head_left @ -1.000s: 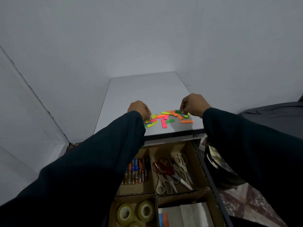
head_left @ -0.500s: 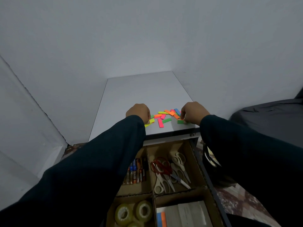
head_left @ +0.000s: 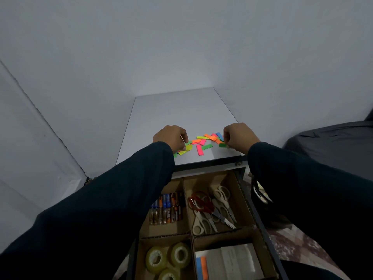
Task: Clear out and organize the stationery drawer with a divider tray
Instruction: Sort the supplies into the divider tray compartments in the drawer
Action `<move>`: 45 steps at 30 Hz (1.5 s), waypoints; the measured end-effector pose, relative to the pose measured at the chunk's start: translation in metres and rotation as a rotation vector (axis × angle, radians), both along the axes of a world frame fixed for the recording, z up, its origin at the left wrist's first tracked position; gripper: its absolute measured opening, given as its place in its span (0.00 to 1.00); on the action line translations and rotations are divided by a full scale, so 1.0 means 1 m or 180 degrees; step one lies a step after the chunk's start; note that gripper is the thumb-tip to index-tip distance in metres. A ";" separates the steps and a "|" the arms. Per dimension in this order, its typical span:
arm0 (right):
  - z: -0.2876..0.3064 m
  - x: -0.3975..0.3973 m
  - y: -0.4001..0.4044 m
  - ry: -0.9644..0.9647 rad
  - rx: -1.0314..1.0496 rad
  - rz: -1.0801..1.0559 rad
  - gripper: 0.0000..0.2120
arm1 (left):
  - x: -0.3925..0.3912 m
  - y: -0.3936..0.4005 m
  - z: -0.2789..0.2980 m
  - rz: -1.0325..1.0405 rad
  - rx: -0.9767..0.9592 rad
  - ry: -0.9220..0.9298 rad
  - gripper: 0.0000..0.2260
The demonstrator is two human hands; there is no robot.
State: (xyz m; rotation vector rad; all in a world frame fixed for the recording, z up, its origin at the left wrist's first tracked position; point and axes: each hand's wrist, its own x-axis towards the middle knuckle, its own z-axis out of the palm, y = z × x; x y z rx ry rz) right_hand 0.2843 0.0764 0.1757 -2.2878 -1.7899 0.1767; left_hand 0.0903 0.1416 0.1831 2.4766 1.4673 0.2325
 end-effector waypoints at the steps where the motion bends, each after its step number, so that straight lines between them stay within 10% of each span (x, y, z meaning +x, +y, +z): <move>1: 0.000 -0.001 -0.002 -0.0026 0.0066 0.0028 0.07 | 0.000 -0.003 0.000 -0.0052 0.0006 0.0040 0.08; 23: -0.002 -0.026 -0.055 0.0882 0.0044 -0.0063 0.06 | -0.013 -0.068 -0.014 -0.0006 -0.0300 -0.0420 0.08; 45: -0.111 -0.093 -0.170 0.2310 -0.2034 -0.0373 0.08 | -0.064 -0.153 -0.096 0.0777 -0.1674 -0.1179 0.07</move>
